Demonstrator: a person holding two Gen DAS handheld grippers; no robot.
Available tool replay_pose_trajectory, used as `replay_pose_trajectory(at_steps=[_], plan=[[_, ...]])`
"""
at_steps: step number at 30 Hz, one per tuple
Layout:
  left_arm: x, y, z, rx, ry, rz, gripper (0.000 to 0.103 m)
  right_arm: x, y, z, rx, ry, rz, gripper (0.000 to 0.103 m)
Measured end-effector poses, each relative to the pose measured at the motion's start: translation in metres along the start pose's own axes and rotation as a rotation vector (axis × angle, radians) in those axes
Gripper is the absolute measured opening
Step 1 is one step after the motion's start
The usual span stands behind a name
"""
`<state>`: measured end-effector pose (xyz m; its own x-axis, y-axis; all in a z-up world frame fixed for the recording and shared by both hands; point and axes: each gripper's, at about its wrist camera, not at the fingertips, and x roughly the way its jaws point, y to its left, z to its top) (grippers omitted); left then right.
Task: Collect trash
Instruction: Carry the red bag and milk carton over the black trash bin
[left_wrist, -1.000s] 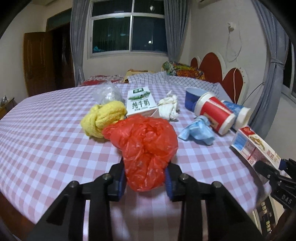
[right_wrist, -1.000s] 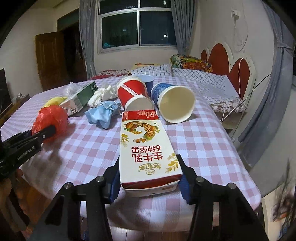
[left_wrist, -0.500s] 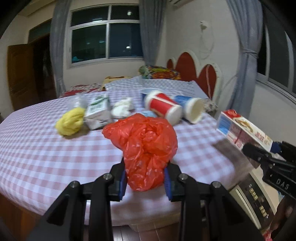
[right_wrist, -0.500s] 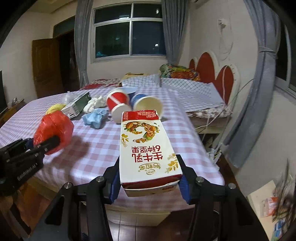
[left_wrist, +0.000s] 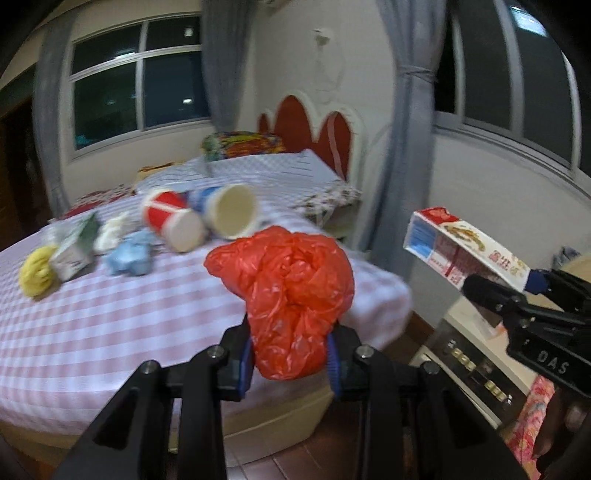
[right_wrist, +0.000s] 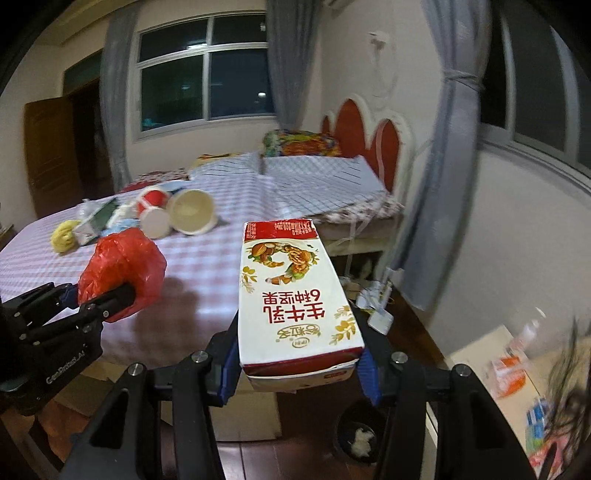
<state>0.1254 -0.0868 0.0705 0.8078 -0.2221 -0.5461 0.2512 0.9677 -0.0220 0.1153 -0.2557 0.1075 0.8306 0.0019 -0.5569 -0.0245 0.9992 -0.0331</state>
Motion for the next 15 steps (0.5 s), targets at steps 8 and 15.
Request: replay_pose_trajectory(at_steps=[8,15], plan=[[0.024,-0.078,-0.01,0.093,0.045,-0.128,0.033,-0.003,-0.079,-0.032,0.068,0.054,-0.099,0.055],[0.051,-0.134,-0.025,0.158,0.109,-0.198,0.033,0.004,-0.135,-0.064,0.127,0.115,-0.154,0.055]])
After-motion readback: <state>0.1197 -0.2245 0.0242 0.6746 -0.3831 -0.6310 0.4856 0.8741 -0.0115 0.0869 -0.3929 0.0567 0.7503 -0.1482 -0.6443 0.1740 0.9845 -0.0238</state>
